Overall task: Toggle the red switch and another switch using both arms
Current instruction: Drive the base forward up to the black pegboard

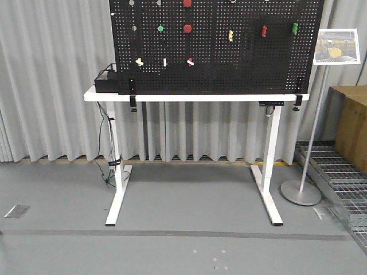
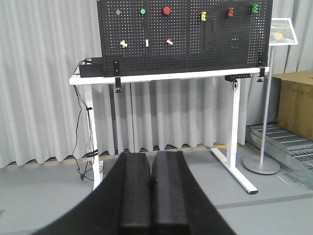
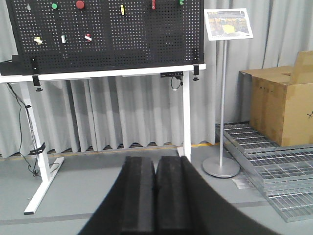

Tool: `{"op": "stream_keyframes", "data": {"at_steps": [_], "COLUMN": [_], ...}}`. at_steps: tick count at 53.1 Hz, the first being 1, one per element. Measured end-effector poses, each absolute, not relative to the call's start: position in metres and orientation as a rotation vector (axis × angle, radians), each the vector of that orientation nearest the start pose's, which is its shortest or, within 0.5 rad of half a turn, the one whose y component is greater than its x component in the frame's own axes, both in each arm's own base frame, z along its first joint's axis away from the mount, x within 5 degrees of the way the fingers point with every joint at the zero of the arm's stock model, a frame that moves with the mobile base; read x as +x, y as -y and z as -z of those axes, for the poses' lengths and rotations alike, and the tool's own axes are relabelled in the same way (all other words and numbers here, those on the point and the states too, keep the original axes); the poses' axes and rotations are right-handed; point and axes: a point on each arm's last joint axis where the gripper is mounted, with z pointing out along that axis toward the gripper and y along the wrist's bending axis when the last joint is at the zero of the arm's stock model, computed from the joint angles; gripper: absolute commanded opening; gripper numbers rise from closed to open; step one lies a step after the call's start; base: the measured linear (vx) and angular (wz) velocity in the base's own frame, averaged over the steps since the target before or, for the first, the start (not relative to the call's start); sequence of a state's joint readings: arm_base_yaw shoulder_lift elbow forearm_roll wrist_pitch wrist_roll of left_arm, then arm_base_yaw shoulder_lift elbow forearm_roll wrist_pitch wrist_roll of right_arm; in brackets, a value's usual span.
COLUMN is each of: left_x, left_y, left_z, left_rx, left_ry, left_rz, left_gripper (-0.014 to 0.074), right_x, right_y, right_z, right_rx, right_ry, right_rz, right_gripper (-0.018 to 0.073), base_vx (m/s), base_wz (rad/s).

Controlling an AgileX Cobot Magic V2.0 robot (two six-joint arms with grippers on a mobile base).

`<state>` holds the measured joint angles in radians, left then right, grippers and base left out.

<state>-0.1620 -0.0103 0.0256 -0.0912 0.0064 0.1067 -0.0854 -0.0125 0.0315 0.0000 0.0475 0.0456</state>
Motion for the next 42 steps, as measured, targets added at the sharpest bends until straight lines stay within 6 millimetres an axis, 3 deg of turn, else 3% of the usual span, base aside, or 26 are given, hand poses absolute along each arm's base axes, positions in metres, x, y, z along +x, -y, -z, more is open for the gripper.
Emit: {"op": "stream_keyframes", "data": {"at_steps": [42], "left_x": [0.0558], "left_y": [0.0092], "left_z": [-0.2045], "left_rx": [0.134], "left_ry": [-1.500], "left_rz": [0.118], "left_gripper": [0.0003], "right_x": [0.0566], "right_y": [0.0048], "right_z": [-0.1989], "right_rx": [0.101], "right_ry": [-1.547], "right_rz": [0.031], "right_gripper": [-0.0006], "base_vx": [0.00], "base_wz": [0.00]}}
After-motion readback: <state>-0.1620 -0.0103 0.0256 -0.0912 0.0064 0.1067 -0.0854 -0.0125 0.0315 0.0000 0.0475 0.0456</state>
